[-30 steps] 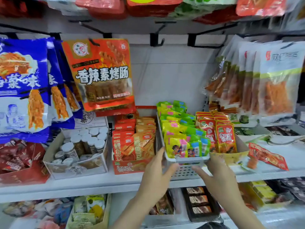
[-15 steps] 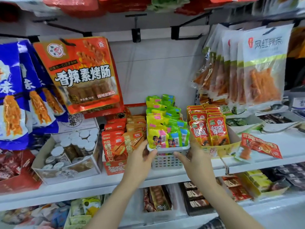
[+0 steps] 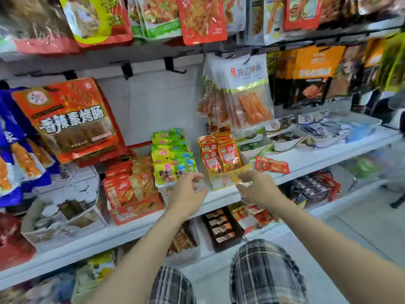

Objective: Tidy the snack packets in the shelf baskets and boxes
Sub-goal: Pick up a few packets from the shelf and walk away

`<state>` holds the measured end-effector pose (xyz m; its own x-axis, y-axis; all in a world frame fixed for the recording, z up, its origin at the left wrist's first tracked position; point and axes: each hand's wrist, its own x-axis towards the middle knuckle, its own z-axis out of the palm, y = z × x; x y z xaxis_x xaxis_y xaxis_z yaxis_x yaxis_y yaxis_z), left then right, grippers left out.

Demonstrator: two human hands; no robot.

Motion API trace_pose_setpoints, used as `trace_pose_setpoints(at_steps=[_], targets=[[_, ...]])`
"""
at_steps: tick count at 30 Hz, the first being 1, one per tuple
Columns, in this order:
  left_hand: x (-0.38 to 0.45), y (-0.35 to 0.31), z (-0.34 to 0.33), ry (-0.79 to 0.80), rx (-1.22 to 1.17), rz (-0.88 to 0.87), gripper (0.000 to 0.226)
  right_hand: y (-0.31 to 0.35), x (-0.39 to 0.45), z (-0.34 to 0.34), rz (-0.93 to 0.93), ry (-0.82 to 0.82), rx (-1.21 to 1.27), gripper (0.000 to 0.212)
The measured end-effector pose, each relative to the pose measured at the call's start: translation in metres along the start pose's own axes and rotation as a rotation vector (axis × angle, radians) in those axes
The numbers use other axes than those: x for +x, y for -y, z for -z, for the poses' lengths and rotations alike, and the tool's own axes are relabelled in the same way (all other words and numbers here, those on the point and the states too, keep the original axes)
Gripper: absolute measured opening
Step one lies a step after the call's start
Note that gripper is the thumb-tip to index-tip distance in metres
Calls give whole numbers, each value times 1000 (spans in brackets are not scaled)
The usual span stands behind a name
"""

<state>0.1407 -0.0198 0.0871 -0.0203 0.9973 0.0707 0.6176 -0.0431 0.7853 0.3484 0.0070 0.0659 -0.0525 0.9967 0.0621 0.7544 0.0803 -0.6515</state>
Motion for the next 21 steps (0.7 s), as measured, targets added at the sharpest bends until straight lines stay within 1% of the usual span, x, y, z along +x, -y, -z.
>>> trace_pose_setpoints(at_steps=[4,6,9,10,12,14,18,20,21], targets=[[27,-10,-55,145,102,-49,25,-65,25,26,-84,-31,-36,30],[47,-12,-92,234,181,-78,32,-104,44,31,-134,-50,-44,30],[78,-20,-150,357,390,-210,50,-160,77,37,-188,-90,-60,32],[92,-25,-168,364,468,-264,55,-175,90,39,-195,-104,-77,31],[123,-31,-199,305,673,-380,60,-203,119,40,-185,-138,-107,29],[153,-33,-224,260,844,-429,55,-222,150,41,-154,-136,-118,38],[183,-32,-249,360,1104,-388,46,-236,202,46,-114,46,-215,74],[186,-32,-251,404,1139,-384,40,-234,216,48,-134,139,-319,85],[186,-34,-249,425,1127,-384,41,-232,218,49,-145,172,-362,86]])
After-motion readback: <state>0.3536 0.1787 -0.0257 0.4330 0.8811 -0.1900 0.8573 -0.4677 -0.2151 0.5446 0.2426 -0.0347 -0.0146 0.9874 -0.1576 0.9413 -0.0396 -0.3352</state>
